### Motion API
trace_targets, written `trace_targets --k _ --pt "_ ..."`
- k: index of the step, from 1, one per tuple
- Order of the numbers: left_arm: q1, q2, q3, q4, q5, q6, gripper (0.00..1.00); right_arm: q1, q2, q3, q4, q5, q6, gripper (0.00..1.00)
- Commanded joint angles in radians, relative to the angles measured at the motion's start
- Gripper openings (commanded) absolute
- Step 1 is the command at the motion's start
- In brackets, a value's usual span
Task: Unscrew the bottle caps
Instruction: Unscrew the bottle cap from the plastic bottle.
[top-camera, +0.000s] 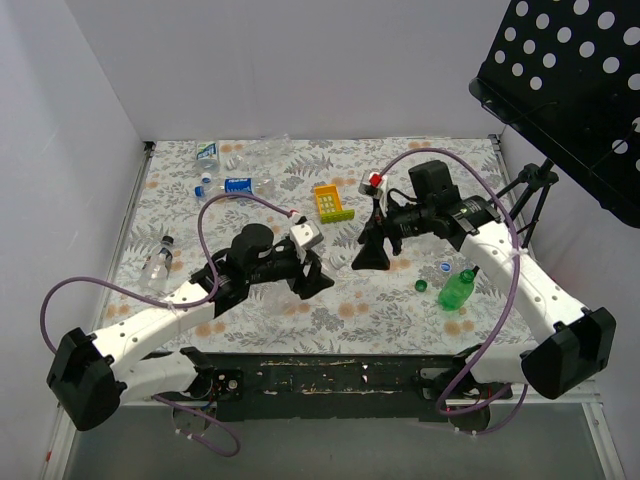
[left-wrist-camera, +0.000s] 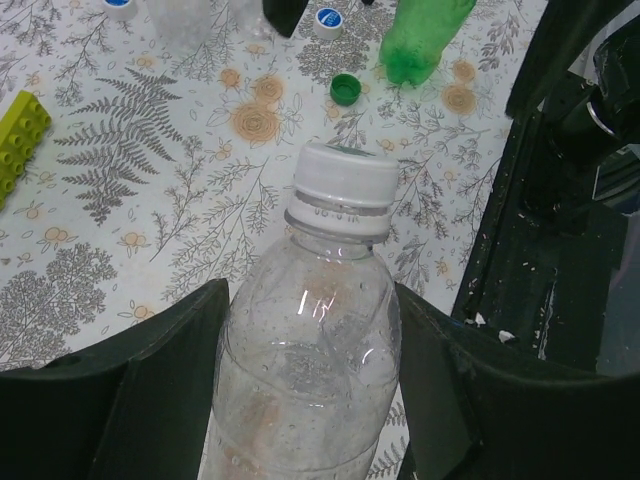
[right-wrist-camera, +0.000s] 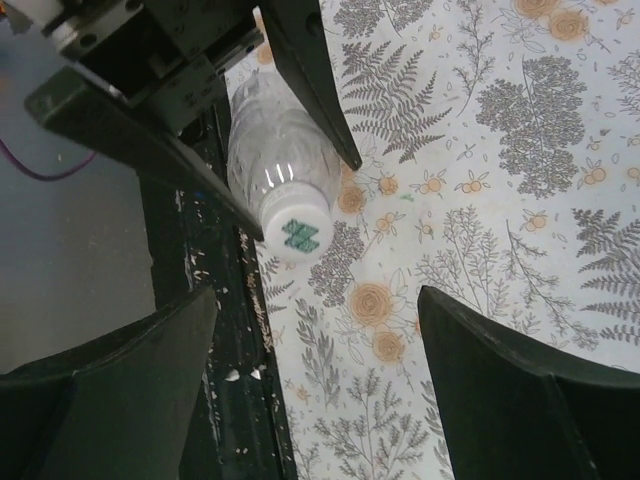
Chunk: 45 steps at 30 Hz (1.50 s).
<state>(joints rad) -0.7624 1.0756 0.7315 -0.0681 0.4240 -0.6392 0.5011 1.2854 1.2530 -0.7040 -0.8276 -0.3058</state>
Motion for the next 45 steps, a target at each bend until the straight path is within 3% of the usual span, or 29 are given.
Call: trace_targets --k 1,11,20,29,31,34,37,39,42,45 --pt "-0.035 0.013 0.008 0.056 -0.037 -0.028 0.00 0.031 0.035 0.005 0.097 0.019 0.169 0.88" --pt "-0.066 0.049 0.017 0.062 -0.065 -0.030 0.00 0.054 0.083 0.000 0.081 -0.038 0.180 0.71" --pt "-0.069 0.040 0.014 0.094 -0.064 -0.042 0.00 0.067 0.098 -0.009 0.069 -0.048 0.172 0.66" --pt "-0.069 0.015 -0.004 0.096 -0.051 -0.040 0.00 0.070 0.098 0.005 0.040 -0.122 0.113 0.24" --pt "-0.069 0.001 -0.009 0.082 -0.036 -0.019 0.00 0.070 0.100 0.025 -0.033 -0.177 -0.020 0.17" --pt "-0.069 -0.029 -0.014 0.021 0.007 0.030 0.00 0.073 0.107 0.080 -0.214 -0.231 -0.354 0.04" --pt "-0.069 -0.051 -0.014 -0.051 0.071 0.093 0.00 0.123 0.126 0.137 -0.398 -0.171 -0.733 0.03" --pt "-0.069 -0.059 -0.017 -0.093 0.113 0.131 0.00 0.175 0.095 0.125 -0.427 -0.090 -0.902 0.03" --pt "-0.069 -0.059 -0.026 -0.124 0.136 0.153 0.00 0.249 0.011 0.031 -0.246 0.089 -0.914 0.04" --pt "-0.071 -0.060 -0.030 -0.124 0.122 0.141 0.00 0.251 0.023 0.063 -0.241 0.111 -0.873 0.04"
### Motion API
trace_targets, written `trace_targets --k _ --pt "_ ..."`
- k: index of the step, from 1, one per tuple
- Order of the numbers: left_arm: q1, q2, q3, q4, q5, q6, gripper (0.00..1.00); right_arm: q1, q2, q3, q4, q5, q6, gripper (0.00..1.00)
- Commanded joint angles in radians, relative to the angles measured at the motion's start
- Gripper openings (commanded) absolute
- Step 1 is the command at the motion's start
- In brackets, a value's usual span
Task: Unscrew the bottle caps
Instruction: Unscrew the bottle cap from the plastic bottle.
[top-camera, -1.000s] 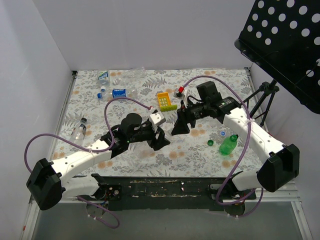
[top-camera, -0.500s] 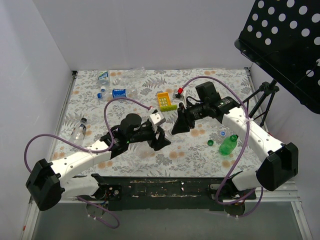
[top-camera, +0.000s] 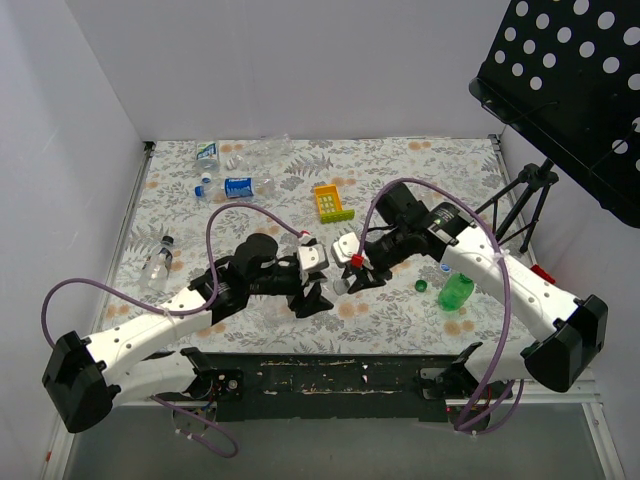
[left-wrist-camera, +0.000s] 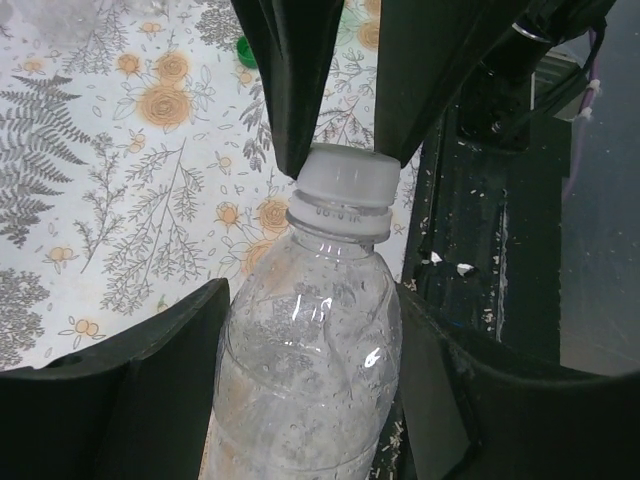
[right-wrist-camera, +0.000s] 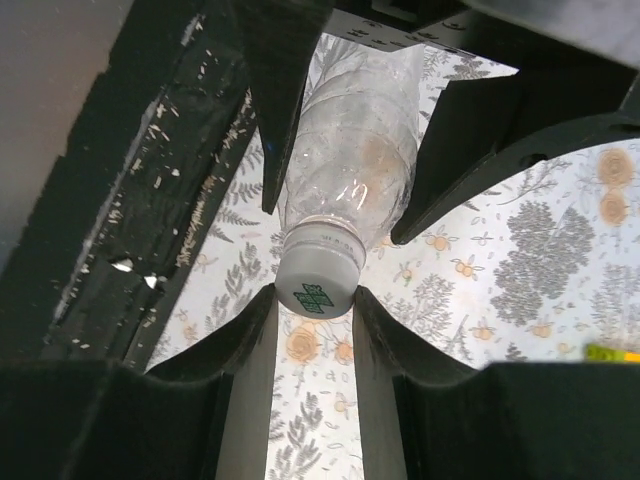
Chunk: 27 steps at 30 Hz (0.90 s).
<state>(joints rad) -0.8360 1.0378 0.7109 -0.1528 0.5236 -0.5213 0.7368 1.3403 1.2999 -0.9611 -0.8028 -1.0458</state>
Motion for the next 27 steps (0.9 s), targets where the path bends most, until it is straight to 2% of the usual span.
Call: trace_targets --k 1,4,6,7,9,10,12,14,16,19,27 --pt "0.005 -0.024 -0.011 -0.034 0.015 0.015 0.00 0.015 -0.041 0.012 0.034 0.077 -0.100 0.05" --pt "0.005 -0.028 -0.025 -0.013 -0.045 -0.008 0.00 0.015 -0.047 0.009 0.091 0.077 0.059 0.13" --pt "0.005 -0.033 -0.024 -0.013 -0.086 -0.025 0.00 0.007 -0.046 0.010 0.113 0.085 0.172 0.28" --pt "0.005 -0.036 -0.022 -0.016 -0.102 -0.028 0.00 -0.010 -0.050 0.006 0.128 0.070 0.222 0.40" --pt "0.005 -0.048 -0.024 -0.016 -0.135 -0.042 0.00 -0.072 -0.073 -0.022 0.177 -0.002 0.344 0.57" --pt "0.005 -0.054 -0.025 -0.016 -0.151 -0.048 0.00 -0.109 -0.085 -0.040 0.206 -0.051 0.390 0.64" --pt "0.003 -0.067 -0.027 -0.016 -0.175 -0.060 0.00 -0.175 -0.121 -0.080 0.287 -0.133 0.566 0.72" --pt "0.002 -0.070 -0.025 -0.016 -0.189 -0.072 0.00 -0.194 -0.142 -0.117 0.396 -0.136 0.753 0.74" --pt "-0.002 -0.062 -0.019 -0.013 -0.200 -0.088 0.00 -0.194 -0.161 -0.168 0.505 -0.051 0.963 0.75" --pt "-0.008 -0.038 -0.002 -0.011 -0.209 -0.100 0.00 -0.194 -0.156 -0.211 0.571 0.022 1.160 0.74" --pt "-0.018 0.004 0.018 0.022 -0.212 -0.115 0.00 -0.182 -0.104 -0.248 0.608 -0.007 1.244 0.73"
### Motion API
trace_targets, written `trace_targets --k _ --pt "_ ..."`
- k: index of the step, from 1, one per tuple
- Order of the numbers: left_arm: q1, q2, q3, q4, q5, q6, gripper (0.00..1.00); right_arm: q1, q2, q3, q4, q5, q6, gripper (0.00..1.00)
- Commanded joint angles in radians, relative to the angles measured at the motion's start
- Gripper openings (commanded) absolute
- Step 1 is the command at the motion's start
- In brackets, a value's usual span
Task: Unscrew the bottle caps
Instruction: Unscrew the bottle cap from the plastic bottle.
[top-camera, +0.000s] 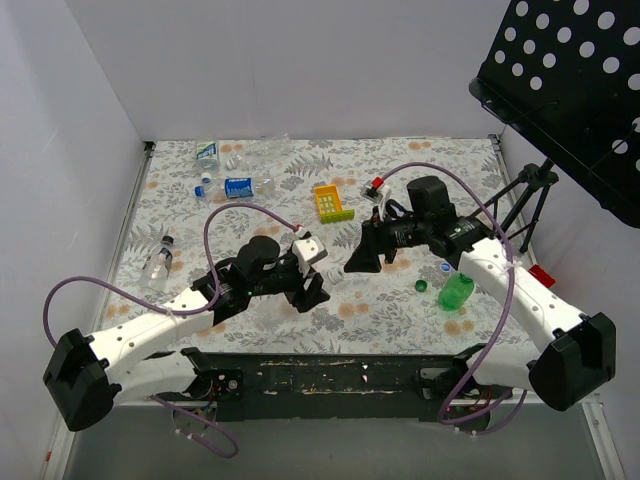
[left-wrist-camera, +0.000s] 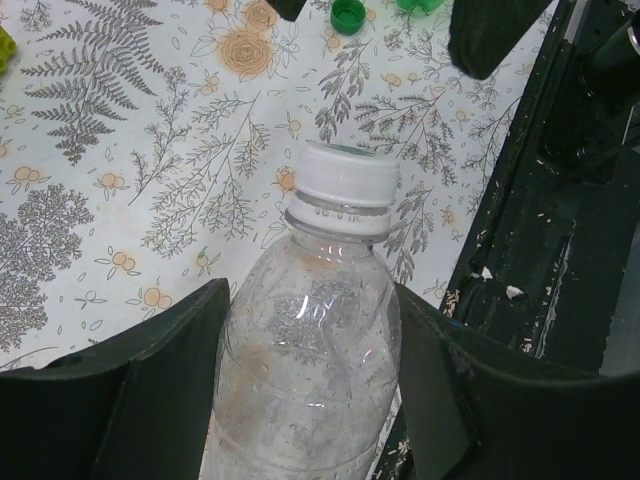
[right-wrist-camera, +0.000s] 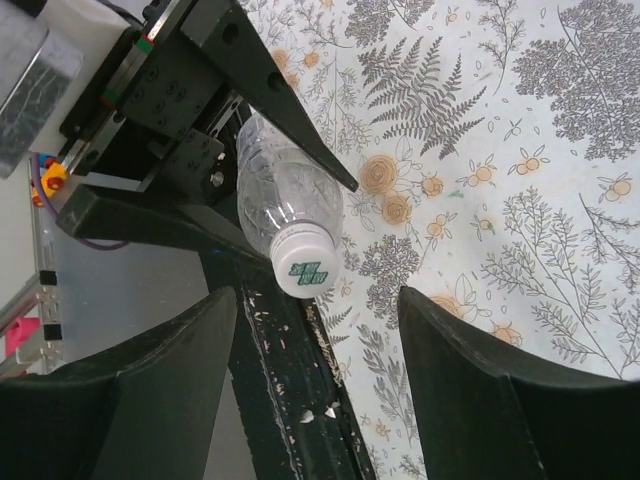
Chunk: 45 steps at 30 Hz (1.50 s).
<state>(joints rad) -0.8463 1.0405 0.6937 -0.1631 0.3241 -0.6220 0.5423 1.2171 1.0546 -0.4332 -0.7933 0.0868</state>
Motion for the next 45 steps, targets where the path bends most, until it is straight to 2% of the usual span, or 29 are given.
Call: trace_targets --k 1,7,12,13,16,17,20,21,24,27,31,34,38,45 --pt "-0.010 0.006 0.036 0.037 -0.013 -0.015 0.00 0.024 0.025 -0.004 0.082 -0.018 0.114 0.73" --pt "-0.011 0.018 0.044 0.059 -0.013 -0.021 0.00 0.068 0.071 -0.010 0.082 -0.023 0.116 0.71" --pt "-0.011 0.020 0.036 0.073 -0.016 -0.030 0.00 0.076 0.091 -0.002 0.070 -0.030 0.107 0.65" --pt "-0.013 0.021 0.035 0.074 -0.016 -0.030 0.00 0.076 0.090 -0.004 0.071 -0.038 0.102 0.60" --pt "-0.013 0.020 0.029 0.076 -0.016 -0.030 0.00 0.077 0.094 -0.005 0.077 -0.076 0.085 0.36" --pt "-0.013 0.020 0.027 0.076 -0.014 -0.030 0.00 0.076 0.093 -0.007 0.083 -0.092 0.076 0.25" --pt "-0.013 0.012 0.020 0.074 -0.008 -0.027 0.00 0.077 0.087 -0.010 0.093 -0.162 0.022 0.03" --pt "-0.013 0.006 0.017 0.074 -0.004 -0.027 0.00 0.076 0.085 -0.010 0.088 -0.191 -0.010 0.01" --pt "-0.013 -0.016 0.006 0.066 0.022 -0.016 0.00 0.077 0.081 0.014 0.004 -0.291 -0.247 0.01" --pt "-0.011 -0.036 -0.003 0.054 0.085 -0.012 0.00 0.096 0.090 0.094 -0.238 -0.325 -0.664 0.01" --pt "-0.011 -0.028 -0.011 0.034 0.194 -0.024 0.00 0.185 0.111 0.191 -0.481 -0.174 -1.029 0.01" --pt "-0.011 -0.007 -0.026 0.045 0.266 -0.047 0.00 0.267 0.093 0.214 -0.533 -0.025 -1.214 0.01" --pt "-0.011 -0.002 -0.046 0.060 0.277 -0.065 0.00 0.314 0.081 0.245 -0.545 0.115 -1.271 0.01" --pt "-0.011 -0.023 -0.037 0.042 0.184 -0.048 0.00 0.311 0.073 0.245 -0.513 0.120 -1.179 0.01"
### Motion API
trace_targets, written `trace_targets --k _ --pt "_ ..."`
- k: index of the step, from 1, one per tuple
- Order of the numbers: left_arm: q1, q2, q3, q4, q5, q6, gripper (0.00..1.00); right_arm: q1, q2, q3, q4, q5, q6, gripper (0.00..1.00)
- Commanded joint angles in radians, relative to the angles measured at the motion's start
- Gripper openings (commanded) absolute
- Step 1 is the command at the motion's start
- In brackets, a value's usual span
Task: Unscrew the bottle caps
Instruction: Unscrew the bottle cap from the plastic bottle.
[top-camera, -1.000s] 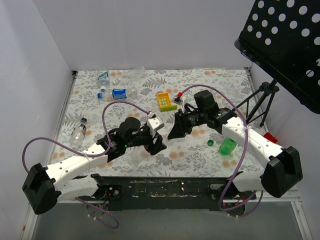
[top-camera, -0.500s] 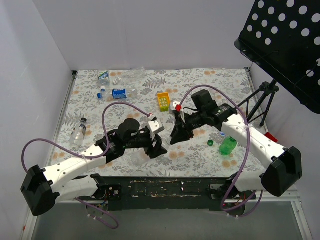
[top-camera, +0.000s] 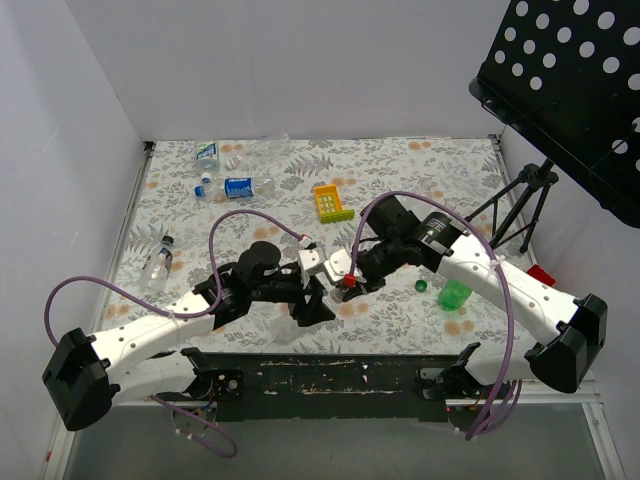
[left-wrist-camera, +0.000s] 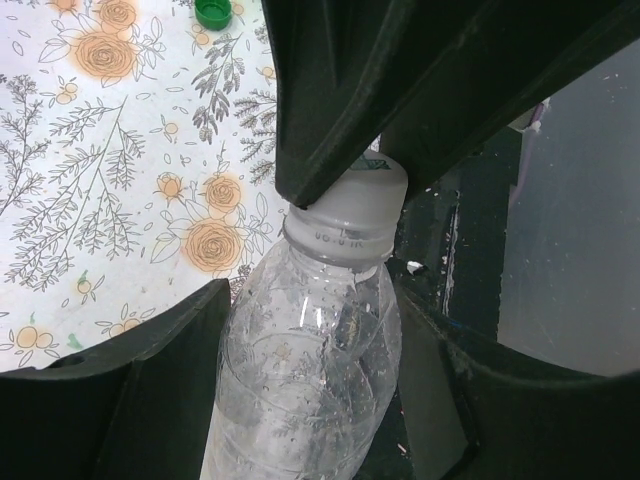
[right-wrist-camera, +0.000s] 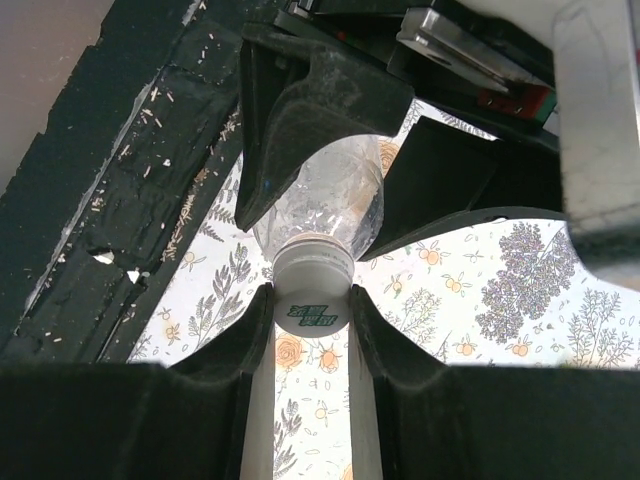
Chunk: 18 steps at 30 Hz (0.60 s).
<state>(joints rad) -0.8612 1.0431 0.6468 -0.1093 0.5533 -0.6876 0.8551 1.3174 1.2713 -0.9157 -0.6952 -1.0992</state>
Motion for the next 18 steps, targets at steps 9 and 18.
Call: trace_targets --k 9,18 --pt "0.002 -0.051 0.017 -0.021 -0.130 0.023 0.00 -0.122 -0.047 0.008 0.040 -0.131 0.195 0.22" --pt "-0.009 -0.048 0.042 -0.029 -0.187 0.017 0.00 -0.292 -0.138 -0.098 0.159 -0.288 0.392 0.68"
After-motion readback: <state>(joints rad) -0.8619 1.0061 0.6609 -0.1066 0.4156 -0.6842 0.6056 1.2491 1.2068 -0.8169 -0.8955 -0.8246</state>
